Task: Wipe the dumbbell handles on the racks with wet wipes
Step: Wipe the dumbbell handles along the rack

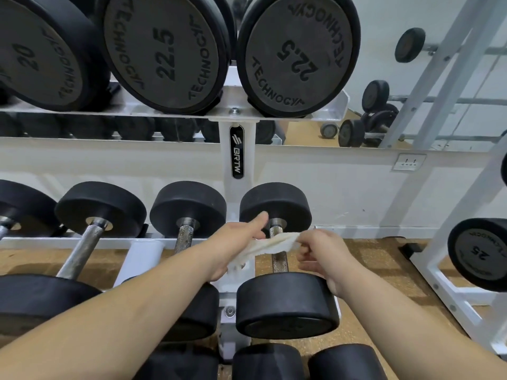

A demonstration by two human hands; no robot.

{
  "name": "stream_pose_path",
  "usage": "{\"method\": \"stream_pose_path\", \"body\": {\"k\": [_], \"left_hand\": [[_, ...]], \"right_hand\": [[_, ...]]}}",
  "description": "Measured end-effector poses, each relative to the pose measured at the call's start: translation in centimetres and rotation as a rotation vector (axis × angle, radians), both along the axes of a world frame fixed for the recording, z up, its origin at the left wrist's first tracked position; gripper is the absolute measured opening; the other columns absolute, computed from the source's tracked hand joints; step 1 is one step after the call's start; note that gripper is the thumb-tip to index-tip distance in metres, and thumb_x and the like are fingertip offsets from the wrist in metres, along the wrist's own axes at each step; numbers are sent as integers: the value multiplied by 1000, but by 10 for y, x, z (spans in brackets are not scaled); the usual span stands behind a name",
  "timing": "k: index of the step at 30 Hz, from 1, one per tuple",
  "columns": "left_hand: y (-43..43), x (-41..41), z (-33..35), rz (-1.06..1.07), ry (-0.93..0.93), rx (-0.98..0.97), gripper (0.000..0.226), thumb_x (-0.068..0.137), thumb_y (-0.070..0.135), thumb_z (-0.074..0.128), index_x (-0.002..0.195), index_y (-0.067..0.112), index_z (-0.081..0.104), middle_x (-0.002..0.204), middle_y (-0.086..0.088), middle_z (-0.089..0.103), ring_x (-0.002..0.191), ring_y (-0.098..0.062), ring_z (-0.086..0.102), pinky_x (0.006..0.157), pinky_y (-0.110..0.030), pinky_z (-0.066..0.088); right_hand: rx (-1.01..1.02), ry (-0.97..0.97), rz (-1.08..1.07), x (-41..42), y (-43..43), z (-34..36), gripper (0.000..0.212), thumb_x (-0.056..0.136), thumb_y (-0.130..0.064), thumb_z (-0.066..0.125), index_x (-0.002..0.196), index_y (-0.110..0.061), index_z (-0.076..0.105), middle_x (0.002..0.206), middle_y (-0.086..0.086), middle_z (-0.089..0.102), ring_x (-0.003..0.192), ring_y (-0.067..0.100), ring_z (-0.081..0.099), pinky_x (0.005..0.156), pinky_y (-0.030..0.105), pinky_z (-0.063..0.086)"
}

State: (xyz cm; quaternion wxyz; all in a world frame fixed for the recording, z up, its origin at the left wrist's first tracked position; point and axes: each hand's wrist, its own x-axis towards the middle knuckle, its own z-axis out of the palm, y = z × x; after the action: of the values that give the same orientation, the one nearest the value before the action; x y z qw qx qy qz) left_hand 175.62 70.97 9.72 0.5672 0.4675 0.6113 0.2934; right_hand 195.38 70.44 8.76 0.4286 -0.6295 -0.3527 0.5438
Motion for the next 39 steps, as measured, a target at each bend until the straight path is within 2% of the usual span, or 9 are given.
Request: {"method": "stream_pose_path", "body": {"k": [3, 8, 14, 18, 24, 27, 29, 35, 39], "left_hand": [[-4, -3, 1, -107, -18, 96, 42, 72, 58, 83, 86, 20, 75, 91, 0, 75, 74, -20, 53, 71, -36, 43], [-6, 0, 1, -88, -119, 203, 14, 98, 25, 69, 93, 15, 78, 89, 0, 77, 81, -13, 71, 71, -28, 55], [3, 0, -12, 144, -48, 211, 23, 99, 26, 66, 87, 12, 79, 82, -3, 73, 73, -21, 63, 72, -36, 59], [8, 2, -13, 208, -27, 213, 19, 103, 21, 56, 98, 9, 70, 83, -8, 59, 62, -19, 50, 58, -29, 53], [4, 17, -22, -143, 0, 137, 38, 85, 46, 77, 89, 10, 65, 89, 2, 66, 86, -13, 61, 82, -34, 55], [4, 18, -23, -118, -39, 165, 26, 78, 35, 80, 79, 17, 62, 85, 1, 66, 85, -12, 62, 78, -26, 49], [6, 16, -21, -83, -86, 169, 33, 70, 39, 77, 84, 12, 64, 88, -6, 70, 90, -19, 66, 84, -32, 52], [20, 13, -20, 46, 54, 182, 10, 84, 19, 68, 82, 20, 58, 76, 0, 57, 71, -18, 52, 62, -28, 42], [30, 9, -19, -116, 225, 190, 7, 83, 6, 63, 87, 11, 67, 77, -7, 56, 74, -22, 53, 66, -34, 47]], "right_hand": [[-4, 187, 36, 5, 3, 11, 35, 69, -10, 59, 102, 1, 65, 94, 16, 68, 89, 32, 73, 76, 39, 61], [54, 407, 99, 4, 8, 24, 33, 80, 8, 43, 106, 6, 62, 110, 27, 70, 87, 40, 74, 82, 46, 62], [56, -155, 38, 6, 9, 5, 39, 88, 13, 40, 112, -6, 63, 98, 18, 69, 81, 32, 72, 59, 38, 62], [47, -116, 33, 7, 12, 1, 43, 85, 12, 41, 114, -10, 64, 98, 15, 71, 82, 28, 71, 66, 39, 64], [93, 124, 211, -10, 22, 8, 55, 68, 9, 42, 111, -8, 73, 106, 21, 75, 90, 34, 69, 82, 48, 58], [18, 171, 254, -11, 22, 6, 38, 57, -9, 57, 94, 1, 60, 86, 22, 57, 68, 29, 43, 63, 36, 43], [-6, 194, 218, -9, 24, 2, 28, 73, -12, 59, 97, -1, 67, 86, 15, 63, 68, 26, 51, 62, 35, 47], [56, -168, -26, -10, 30, -12, 22, 89, 1, 64, 106, -12, 66, 103, 16, 73, 88, 33, 70, 68, 41, 59], [67, -464, -16, -8, 33, -13, 14, 91, -10, 56, 104, -10, 52, 94, 4, 56, 85, 25, 57, 73, 37, 52]]}}
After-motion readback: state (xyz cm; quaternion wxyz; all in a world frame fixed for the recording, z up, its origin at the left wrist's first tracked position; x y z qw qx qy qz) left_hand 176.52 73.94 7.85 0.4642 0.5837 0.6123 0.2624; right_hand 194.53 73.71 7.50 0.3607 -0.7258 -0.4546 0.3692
